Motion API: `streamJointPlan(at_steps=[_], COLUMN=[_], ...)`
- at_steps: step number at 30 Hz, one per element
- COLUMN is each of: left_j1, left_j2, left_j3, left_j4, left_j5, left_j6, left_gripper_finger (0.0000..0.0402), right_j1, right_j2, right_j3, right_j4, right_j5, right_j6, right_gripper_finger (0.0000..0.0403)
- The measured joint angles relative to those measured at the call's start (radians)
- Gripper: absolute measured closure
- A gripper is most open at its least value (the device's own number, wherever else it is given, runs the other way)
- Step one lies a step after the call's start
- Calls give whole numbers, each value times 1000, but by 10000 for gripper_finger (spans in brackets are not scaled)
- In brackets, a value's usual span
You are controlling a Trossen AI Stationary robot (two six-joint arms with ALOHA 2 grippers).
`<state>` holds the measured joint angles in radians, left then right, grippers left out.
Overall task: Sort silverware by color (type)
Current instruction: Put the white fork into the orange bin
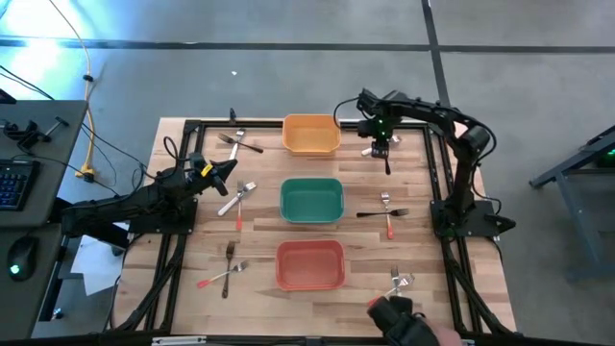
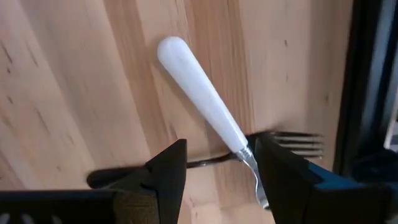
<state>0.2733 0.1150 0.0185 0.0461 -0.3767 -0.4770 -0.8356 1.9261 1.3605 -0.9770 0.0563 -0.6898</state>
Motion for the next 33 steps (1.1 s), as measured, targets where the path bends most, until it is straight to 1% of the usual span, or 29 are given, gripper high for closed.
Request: streamJointPlan(at_steps=[4, 9, 15, 22, 25, 33], left_j1=[0, 0, 0, 0, 0, 0], left_j2=[0, 0, 0, 0, 0, 0], left_j3=[0, 0, 0, 0, 0, 0], left_j4=[0, 0, 0, 0, 0, 0], left_j5=[0, 0, 0, 0, 0, 0], left_j6=[0, 0, 0, 2, 16, -7], left_gripper_finger=[401, 401, 401, 401, 401, 401], right_j1=[-2, -2, -2, -2, -2, -3], right_j2=[30, 67, 114, 122, 123, 125], right_j3=[0, 0, 5, 3, 3, 2], right_j4=[13, 44, 41, 45, 45, 21], right_j5=[0, 0, 10, 11, 6, 1], right_j6=[-26, -23, -16, 19, 21, 106], right_gripper_finger=[237, 256, 275, 293, 311, 361])
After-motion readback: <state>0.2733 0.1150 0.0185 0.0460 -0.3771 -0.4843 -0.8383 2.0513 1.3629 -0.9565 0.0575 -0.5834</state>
